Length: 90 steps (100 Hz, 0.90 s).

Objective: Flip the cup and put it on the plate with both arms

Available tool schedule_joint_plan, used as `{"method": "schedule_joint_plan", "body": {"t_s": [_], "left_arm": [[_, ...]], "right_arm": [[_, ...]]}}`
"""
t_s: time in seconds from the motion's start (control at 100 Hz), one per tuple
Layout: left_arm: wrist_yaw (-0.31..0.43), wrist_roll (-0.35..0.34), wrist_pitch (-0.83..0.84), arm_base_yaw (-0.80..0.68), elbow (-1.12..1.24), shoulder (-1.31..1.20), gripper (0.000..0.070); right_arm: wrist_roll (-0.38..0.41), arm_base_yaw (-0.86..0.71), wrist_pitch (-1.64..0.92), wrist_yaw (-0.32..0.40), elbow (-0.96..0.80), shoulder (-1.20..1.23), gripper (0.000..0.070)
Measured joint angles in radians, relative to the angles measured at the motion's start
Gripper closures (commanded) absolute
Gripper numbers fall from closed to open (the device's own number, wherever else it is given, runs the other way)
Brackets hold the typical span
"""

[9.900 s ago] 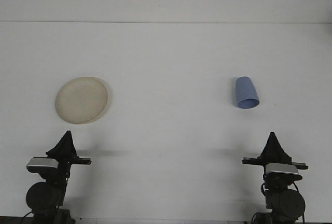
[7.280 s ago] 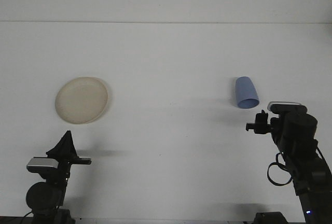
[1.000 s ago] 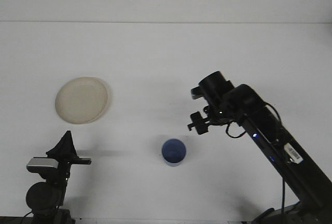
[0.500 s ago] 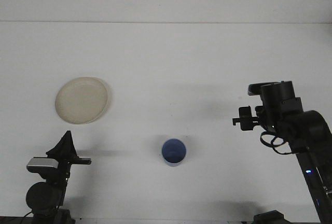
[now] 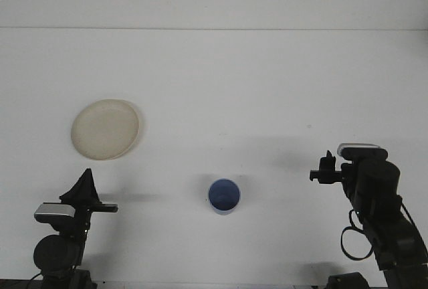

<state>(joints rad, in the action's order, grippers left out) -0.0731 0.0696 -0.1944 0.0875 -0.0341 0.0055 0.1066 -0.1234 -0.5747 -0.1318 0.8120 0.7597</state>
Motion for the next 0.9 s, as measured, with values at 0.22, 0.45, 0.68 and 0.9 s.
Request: {"method": "schedule_joint_plan", "body": {"t_s": [0.22,0.45,0.68,0.9], "left_arm": [[0.0,0.0,0.0,0.0,0.0,0.0,0.0689],[0.0,0.0,0.0,0.0,0.0,0.0,0.0689],[0.0,0.0,0.0,0.0,0.0,0.0,0.0689],[0.0,0.0,0.0,0.0,0.0,0.0,0.0688]], "right_arm": [[-0.014,-0.001,0.277,0.02,-0.238,-0.171,0.0275],[-0.019,-0.007,0.38,0.025,-0.299,-0.248,0.0275],[-0.024,-0.007,0.379,0.025,-0.299,-0.247,0.0275],[-0.024,-0.006,0.379,0.025,-0.299,-0.247,0.0275]]}}
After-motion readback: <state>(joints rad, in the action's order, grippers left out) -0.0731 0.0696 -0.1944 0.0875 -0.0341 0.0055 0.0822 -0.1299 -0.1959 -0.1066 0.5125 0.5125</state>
